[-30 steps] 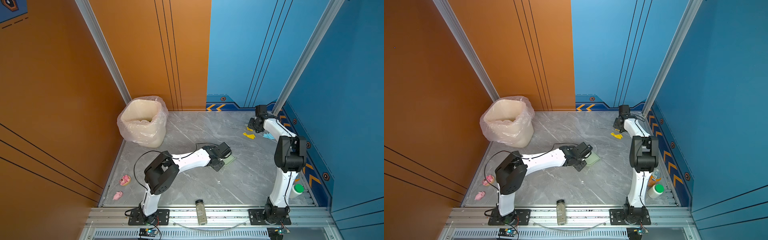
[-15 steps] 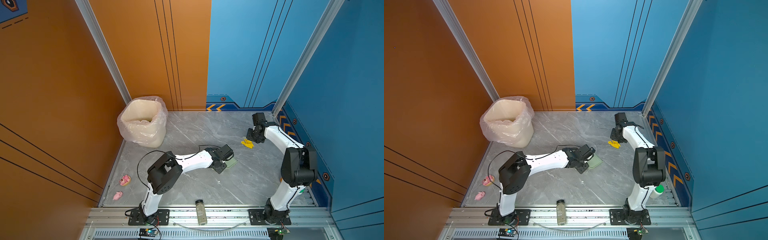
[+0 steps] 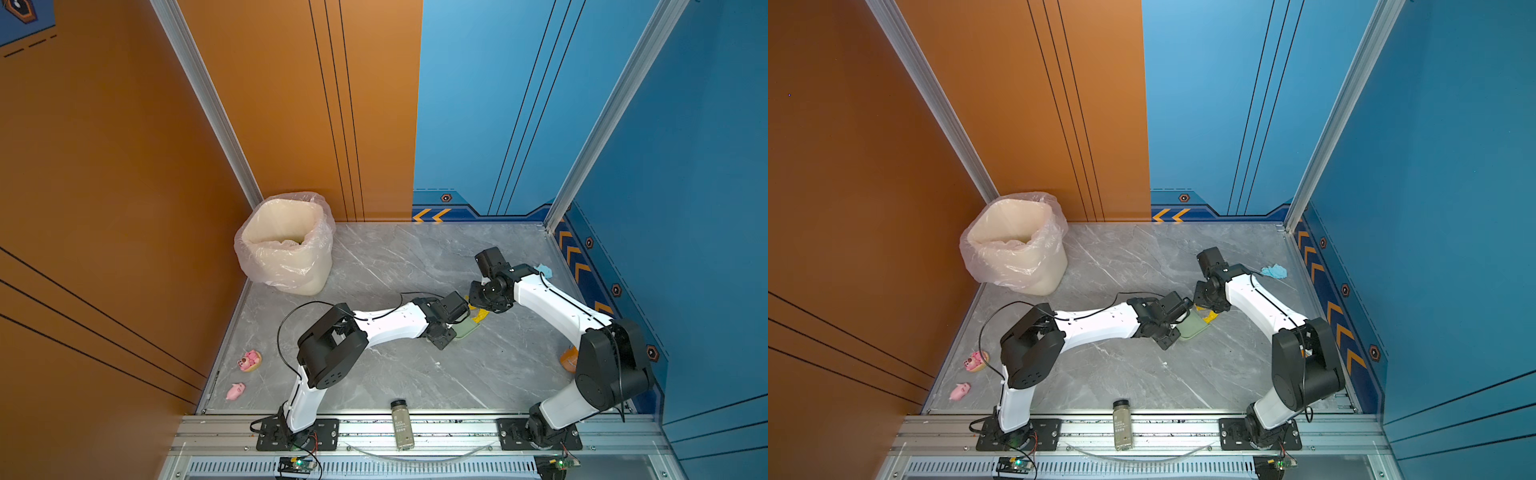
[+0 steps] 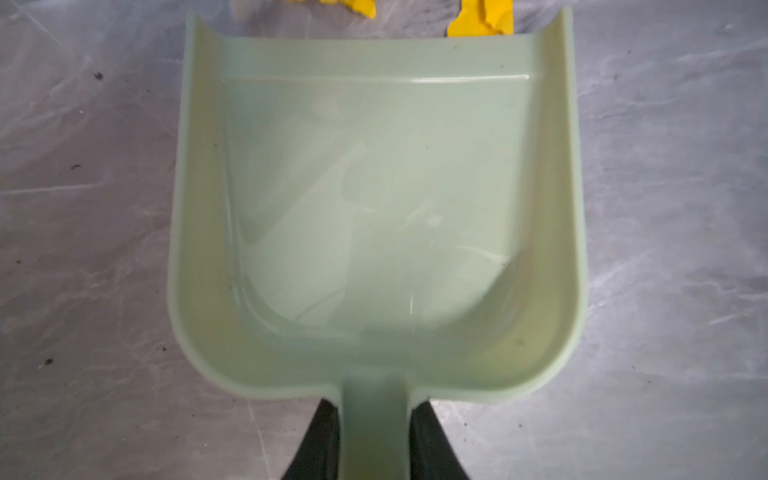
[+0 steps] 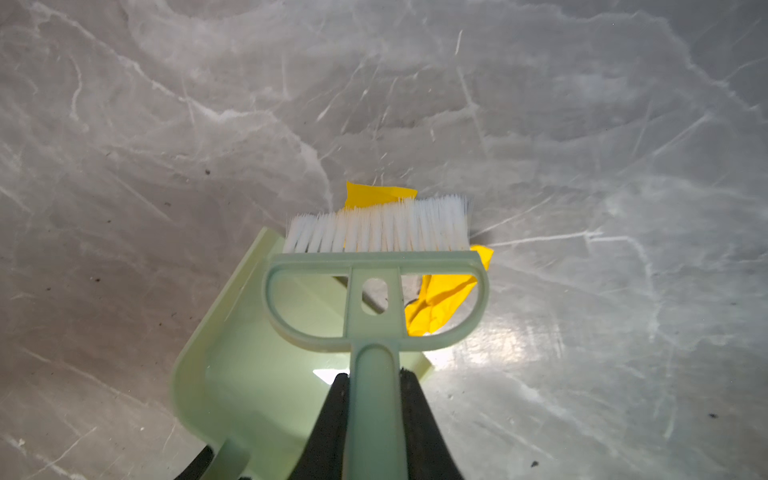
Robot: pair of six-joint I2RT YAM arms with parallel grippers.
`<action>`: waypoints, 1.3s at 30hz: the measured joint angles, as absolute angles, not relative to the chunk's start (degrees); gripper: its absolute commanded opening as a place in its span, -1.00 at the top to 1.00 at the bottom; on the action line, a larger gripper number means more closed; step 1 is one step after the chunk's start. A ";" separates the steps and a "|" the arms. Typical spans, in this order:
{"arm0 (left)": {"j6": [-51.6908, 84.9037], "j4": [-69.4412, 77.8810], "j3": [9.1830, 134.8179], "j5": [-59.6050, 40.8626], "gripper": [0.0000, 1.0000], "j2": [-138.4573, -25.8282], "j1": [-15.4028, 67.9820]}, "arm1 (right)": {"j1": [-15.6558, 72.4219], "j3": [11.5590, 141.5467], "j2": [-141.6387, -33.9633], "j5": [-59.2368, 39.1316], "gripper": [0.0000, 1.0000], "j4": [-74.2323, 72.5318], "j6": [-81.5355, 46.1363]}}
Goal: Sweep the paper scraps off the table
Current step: 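Lift the brush and reposition it behind the yellow scraps with the right gripper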
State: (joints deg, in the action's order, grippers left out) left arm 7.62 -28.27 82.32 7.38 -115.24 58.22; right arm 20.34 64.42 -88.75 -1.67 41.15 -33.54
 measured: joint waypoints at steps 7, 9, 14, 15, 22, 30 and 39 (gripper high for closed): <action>7.97 -28.03 82.32 7.22 1.00 -115.24 58.59 | 16.86 63.88 -84.05 -3.60 1.00 41.21 -34.79; 7.97 -28.01 82.32 7.22 1.00 -115.24 58.59 | 14.52 64.34 -82.74 -3.90 1.00 41.43 -34.76; 7.97 -28.08 82.30 7.22 1.00 -115.24 58.59 | 8.71 66.41 -79.94 -3.31 1.00 42.35 -34.35; 7.97 -28.10 82.30 7.22 1.00 -115.24 58.59 | 7.92 66.54 -79.48 -2.70 1.00 42.68 -34.20; 7.94 -30.46 81.69 7.25 1.00 -114.06 58.59 | 7.05 64.07 -77.28 0.99 1.00 46.54 -32.82; 7.94 -32.84 80.58 7.25 1.00 -110.72 58.59 | 7.07 59.64 -74.04 4.67 1.00 51.92 -32.10; 7.92 -34.22 79.55 7.20 1.00 -110.72 58.59 | 8.40 55.57 -70.28 4.75 1.00 55.05 -31.75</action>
State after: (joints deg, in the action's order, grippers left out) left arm 7.92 -34.22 79.55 7.20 -110.72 58.59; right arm 8.40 55.57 -70.28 4.75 55.05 -31.75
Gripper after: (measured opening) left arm 0.225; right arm 0.199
